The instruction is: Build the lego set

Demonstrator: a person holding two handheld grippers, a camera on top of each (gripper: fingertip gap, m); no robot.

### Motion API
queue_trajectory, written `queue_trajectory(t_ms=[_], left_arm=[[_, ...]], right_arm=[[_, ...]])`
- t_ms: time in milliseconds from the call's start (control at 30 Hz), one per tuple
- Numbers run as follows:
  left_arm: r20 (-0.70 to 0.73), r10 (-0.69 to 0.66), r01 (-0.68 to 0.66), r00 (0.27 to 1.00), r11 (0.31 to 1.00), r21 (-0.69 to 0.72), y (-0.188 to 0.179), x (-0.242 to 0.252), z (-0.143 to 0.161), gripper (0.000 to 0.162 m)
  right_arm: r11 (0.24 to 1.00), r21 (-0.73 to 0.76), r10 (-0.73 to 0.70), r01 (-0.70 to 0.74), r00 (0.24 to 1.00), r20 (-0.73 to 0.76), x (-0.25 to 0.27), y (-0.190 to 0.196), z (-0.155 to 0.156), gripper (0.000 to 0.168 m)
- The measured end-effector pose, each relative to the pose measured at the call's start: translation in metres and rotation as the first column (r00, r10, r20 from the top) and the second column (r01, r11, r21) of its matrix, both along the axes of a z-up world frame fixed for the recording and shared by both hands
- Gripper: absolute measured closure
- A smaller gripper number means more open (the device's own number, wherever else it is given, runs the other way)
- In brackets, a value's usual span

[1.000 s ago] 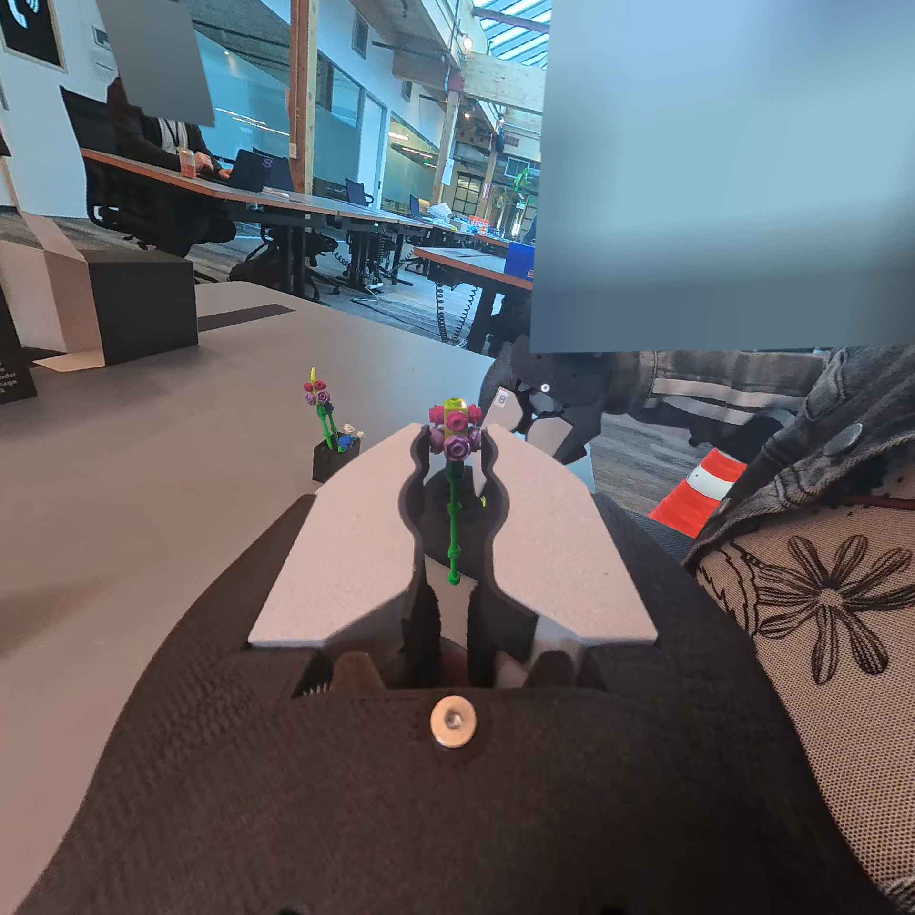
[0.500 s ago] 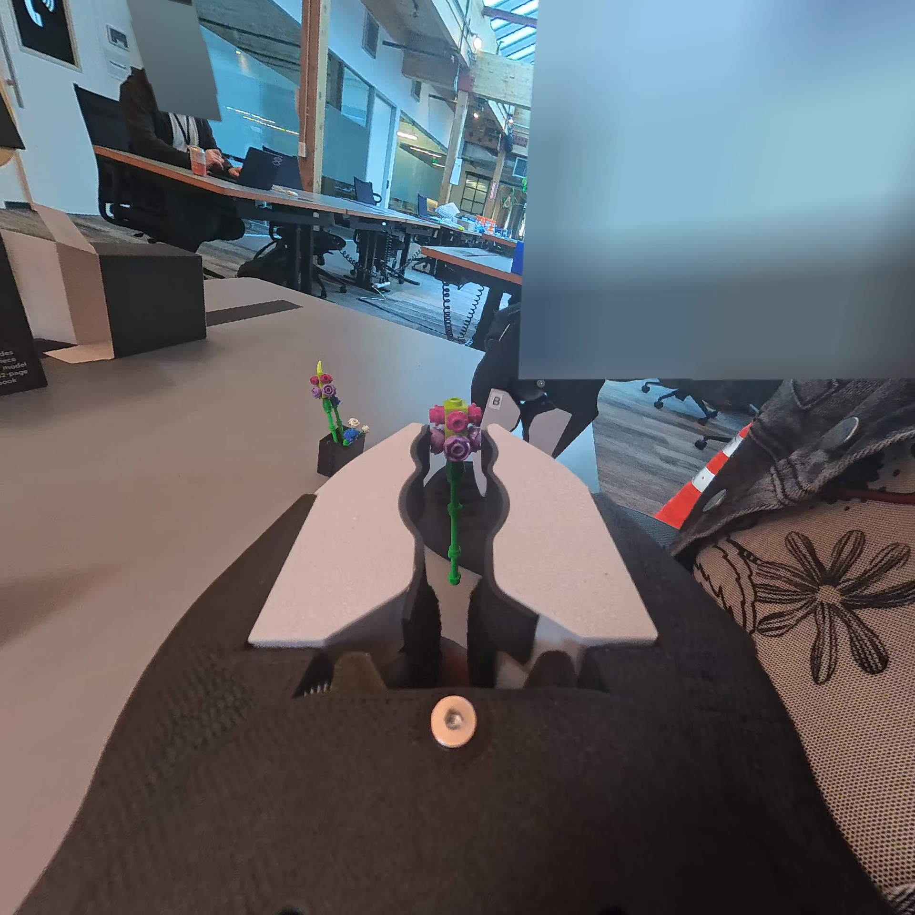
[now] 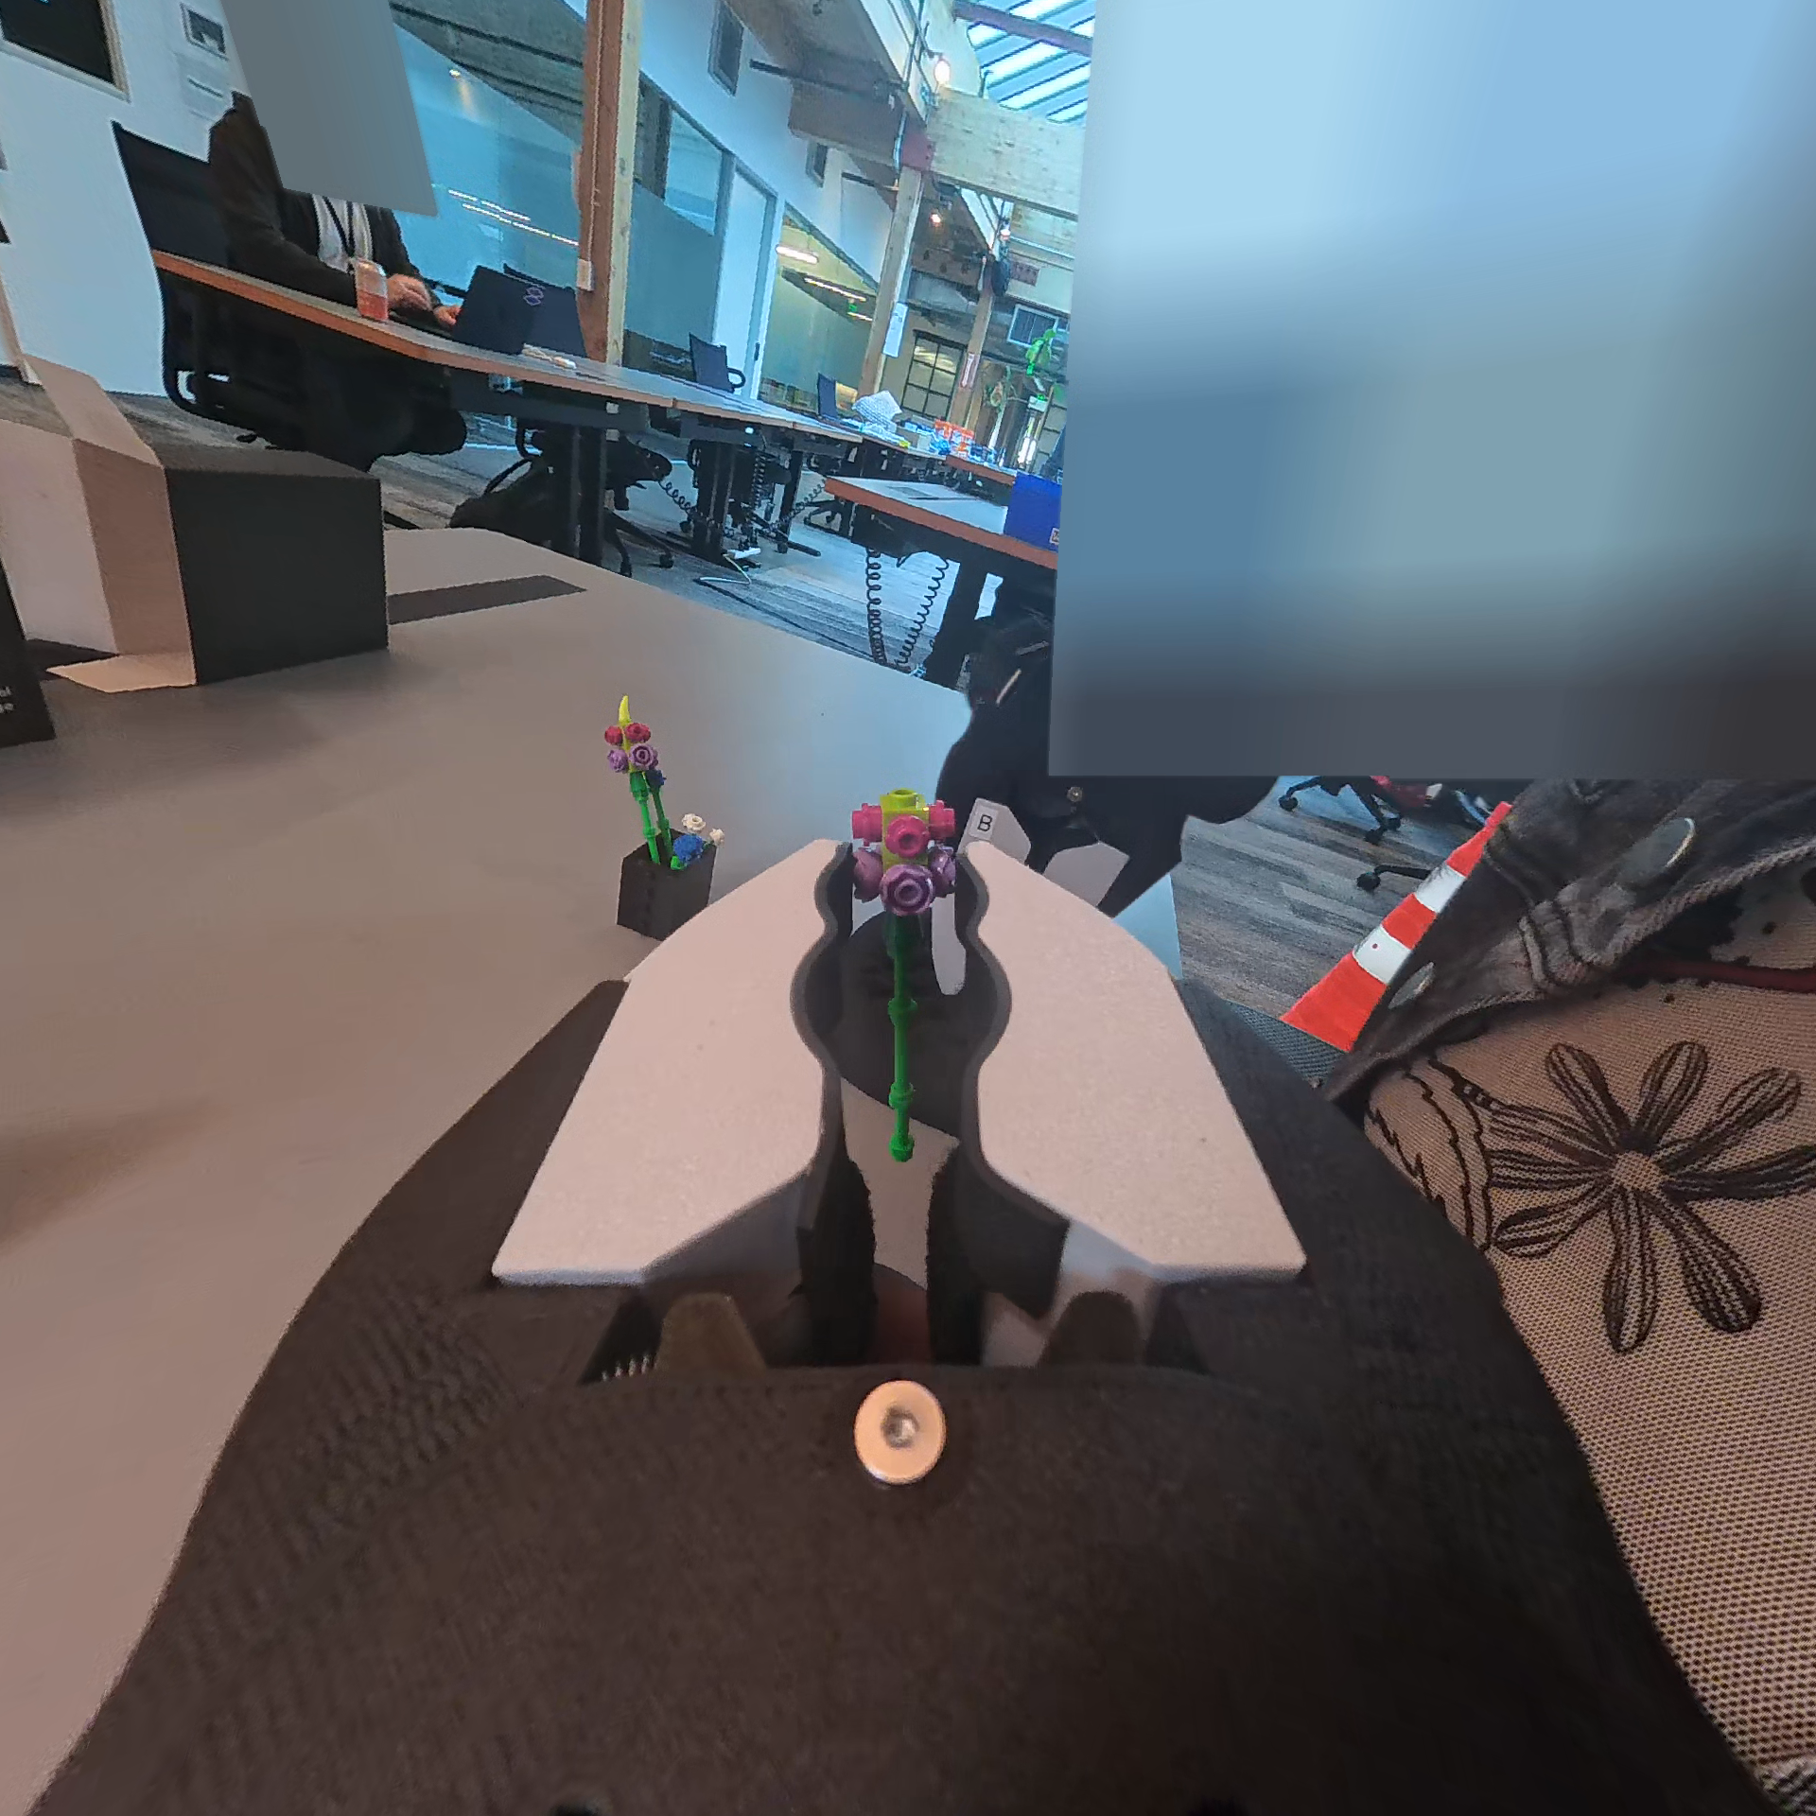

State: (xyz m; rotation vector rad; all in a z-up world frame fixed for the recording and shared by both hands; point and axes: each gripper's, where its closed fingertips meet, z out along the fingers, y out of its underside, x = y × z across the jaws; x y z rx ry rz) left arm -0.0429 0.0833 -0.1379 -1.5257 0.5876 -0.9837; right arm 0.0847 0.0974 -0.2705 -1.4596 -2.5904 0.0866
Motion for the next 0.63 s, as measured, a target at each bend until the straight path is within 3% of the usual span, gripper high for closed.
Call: queue_trajectory(t_ms=[33, 267, 367, 433, 467, 533, 633], left_arm=[[0.0, -0.001, 0.001, 1.0, 1.0, -0.001, 0.0, 0.0, -0.001, 0.144], [-0.014, -0.009, 0.009, 1.0, 1.0, 0.002, 0.0, 0.005, -0.004, 0.144], [-0.006, -0.003, 0.003, 1.0, 1.0, -0.001, 0.001, 0.005, -0.005, 0.145], [0.014, -0.011, 0.011, 1.0, 1.0, -0.007, 0.003, 0.006, -0.005, 0.144], [0.017, -0.012, 0.012, 1.0, 1.0, -0.011, 0.004, 0.007, -0.005, 0.144], [0.022, -0.012, 0.013, 1.0, 1.0, -0.02, 0.006, 0.009, -0.006, 0.144], [0.046, -0.023, 0.025, 0.999, 0.999, -0.041, 0.011, 0.019, -0.005, 0.144]], right_arm=[[1.0, 0.003, -0.029, 0.029, 0.999, 0.012, 0.0, 0.0, 0.0, 0.166], [0.99, -0.066, -0.121, 0.123, 0.992, 0.042, -0.001, 0.001, -0.001, 0.167], [0.957, -0.19, -0.241, 0.218, 0.965, -0.107, -0.003, 0.001, 0.001, 0.167], [0.887, -0.346, -0.395, 0.304, 0.889, -0.23, -0.007, 0.003, 0.012, 0.167], [0.837, -0.431, -0.487, 0.336, 0.817, -0.31, -0.013, 0.008, 0.023, 0.166], [0.671, -0.671, -0.692, 0.314, 0.589, -0.417, -0.026, 0.015, 0.057, 0.166], [0.348, -0.938, -0.927, -0.006, 0.151, -0.345, -0.04, 0.028, 0.116, 0.167]])
